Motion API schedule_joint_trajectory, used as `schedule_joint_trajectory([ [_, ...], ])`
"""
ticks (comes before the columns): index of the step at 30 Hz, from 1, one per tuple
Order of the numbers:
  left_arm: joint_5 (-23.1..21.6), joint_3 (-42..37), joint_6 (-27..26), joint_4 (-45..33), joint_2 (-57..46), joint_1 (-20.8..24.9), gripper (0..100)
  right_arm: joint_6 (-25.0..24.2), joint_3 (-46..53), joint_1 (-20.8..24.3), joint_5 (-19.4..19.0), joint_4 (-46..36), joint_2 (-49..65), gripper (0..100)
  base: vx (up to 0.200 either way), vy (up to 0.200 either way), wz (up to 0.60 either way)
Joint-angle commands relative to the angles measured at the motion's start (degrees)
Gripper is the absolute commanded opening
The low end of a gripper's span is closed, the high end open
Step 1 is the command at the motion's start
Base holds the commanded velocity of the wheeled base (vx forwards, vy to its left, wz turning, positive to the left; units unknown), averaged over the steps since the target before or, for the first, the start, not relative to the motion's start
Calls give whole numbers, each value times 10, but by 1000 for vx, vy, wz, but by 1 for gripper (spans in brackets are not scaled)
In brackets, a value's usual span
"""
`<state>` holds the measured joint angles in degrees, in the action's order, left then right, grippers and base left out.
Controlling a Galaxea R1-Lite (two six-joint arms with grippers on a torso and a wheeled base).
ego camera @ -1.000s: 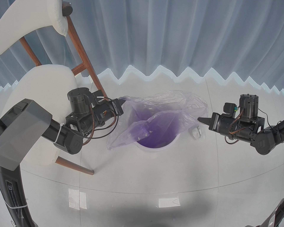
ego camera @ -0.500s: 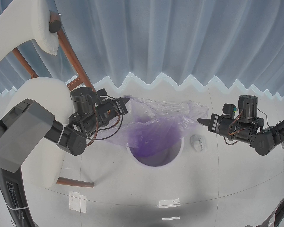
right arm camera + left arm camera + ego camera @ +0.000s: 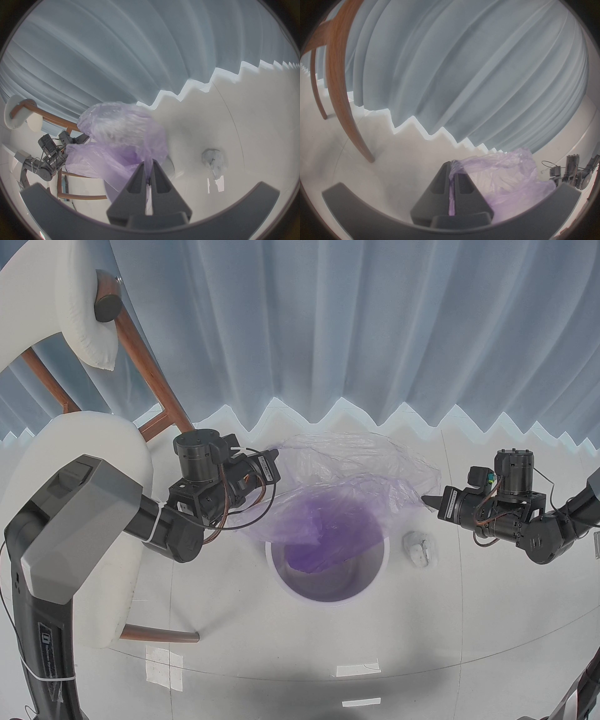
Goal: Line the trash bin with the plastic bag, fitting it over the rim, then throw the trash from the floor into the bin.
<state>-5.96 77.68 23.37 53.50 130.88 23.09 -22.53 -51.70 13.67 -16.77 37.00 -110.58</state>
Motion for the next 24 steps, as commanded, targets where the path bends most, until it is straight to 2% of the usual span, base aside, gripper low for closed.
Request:
schedule_joint_trajectory([
  [1, 17, 55, 0, -20, 60, -19, 0, -1, -14, -20, 0, 24, -49, 0, 0, 0, 0],
  [12, 31, 78, 0, -65, 83, -23, 0, -1, -23, -36, 0, 53, -97, 0, 0, 0, 0],
  [16, 31, 99, 0, -66, 104, -34, 0, -3, -39, -51, 0, 87, -133, 0, 0, 0, 0],
  [24, 31, 111, -1, -91, 120, -42, 0, -6, -41, -50, 0, 149, -191, 0, 0, 0, 0],
])
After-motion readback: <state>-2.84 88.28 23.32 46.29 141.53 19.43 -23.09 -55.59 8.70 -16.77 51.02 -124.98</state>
